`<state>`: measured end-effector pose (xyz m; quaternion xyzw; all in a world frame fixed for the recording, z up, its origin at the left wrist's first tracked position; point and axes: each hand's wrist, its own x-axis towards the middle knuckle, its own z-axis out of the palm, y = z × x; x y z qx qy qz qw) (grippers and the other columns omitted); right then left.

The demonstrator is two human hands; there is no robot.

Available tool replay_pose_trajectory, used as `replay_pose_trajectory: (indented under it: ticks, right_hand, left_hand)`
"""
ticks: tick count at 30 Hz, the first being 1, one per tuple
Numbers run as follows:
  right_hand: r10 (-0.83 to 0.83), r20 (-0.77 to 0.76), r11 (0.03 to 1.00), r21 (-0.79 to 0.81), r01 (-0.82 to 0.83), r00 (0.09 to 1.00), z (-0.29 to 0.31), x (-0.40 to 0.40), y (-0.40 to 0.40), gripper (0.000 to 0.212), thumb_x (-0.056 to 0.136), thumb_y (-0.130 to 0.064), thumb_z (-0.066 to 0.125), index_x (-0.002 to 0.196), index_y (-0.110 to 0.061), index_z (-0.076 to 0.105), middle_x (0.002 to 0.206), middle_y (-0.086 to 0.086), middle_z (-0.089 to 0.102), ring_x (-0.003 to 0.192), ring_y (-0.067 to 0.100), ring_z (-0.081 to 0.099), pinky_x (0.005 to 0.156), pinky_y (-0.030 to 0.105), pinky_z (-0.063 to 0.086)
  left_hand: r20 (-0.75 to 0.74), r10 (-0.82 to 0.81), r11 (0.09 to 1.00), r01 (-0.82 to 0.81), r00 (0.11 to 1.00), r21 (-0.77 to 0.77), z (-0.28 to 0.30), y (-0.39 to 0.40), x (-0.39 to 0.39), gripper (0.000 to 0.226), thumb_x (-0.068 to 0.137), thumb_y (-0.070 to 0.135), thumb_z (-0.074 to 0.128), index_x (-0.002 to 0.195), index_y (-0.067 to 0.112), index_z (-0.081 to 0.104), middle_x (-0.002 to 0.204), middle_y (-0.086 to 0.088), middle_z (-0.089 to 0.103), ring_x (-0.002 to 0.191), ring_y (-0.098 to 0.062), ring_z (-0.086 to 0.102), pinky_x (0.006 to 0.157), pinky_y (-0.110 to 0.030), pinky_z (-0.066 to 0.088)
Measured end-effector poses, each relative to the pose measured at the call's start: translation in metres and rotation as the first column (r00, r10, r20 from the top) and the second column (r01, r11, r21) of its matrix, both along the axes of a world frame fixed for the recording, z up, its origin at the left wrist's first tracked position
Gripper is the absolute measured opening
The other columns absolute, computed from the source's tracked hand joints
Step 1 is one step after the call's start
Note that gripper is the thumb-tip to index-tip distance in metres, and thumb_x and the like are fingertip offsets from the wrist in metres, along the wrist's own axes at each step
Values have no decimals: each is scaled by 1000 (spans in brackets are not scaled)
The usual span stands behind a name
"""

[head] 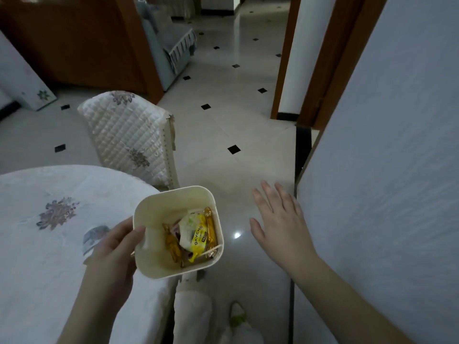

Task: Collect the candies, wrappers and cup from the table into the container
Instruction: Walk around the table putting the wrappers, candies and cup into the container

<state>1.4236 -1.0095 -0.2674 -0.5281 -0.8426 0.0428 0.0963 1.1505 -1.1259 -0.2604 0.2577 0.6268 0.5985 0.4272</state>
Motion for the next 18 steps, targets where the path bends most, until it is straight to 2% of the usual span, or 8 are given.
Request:
replay_pose_trajectory:
  ticks: [4, 7, 11, 18]
  right_hand:
    - [19, 58, 1000, 11, -20, 998, 3, 6, 30, 58, 92, -37, 48, 145, -18, 36, 156, 6, 28, 143, 27, 23, 115, 44, 19]
    - [-41, 64, 999, 7, 41, 997, 5, 14, 50, 58, 92, -37, 49, 145, -18, 36, 155, 6, 30, 143, 28, 25, 114, 45, 23]
    - [-56, 79, 998, 4, 55, 995, 1, 22, 76, 59, 91, -35, 54, 145, -15, 38, 153, 9, 34, 140, 31, 30, 113, 47, 26]
    - [22, 103, 1000, -15, -21, 994, 0, 9, 129, 60, 90, -36, 55, 145, -16, 38, 152, 8, 36, 139, 31, 31, 111, 48, 30]
  left_hand:
    - [46, 6, 999, -4, 999, -42, -10, 44, -2, 24, 98, 10, 55, 101, 18, 77, 91, -17, 77, 68, -26, 74, 48, -28, 57]
    - [95, 2, 998, 4, 996, -70, -13, 74, -4, 23, 97, 13, 57, 99, 21, 78, 92, -16, 78, 73, -31, 76, 51, -31, 59]
    - [99, 9, 995, 1, 995, -97, -20, 94, -15, 23, 96, 14, 58, 101, 23, 79, 96, -18, 77, 76, -30, 76, 54, -30, 59]
    - [89, 43, 995, -34, 995, -97, -24, 122, -17, 22, 91, 16, 63, 107, 24, 77, 99, -14, 77, 82, -30, 76, 57, -31, 59]
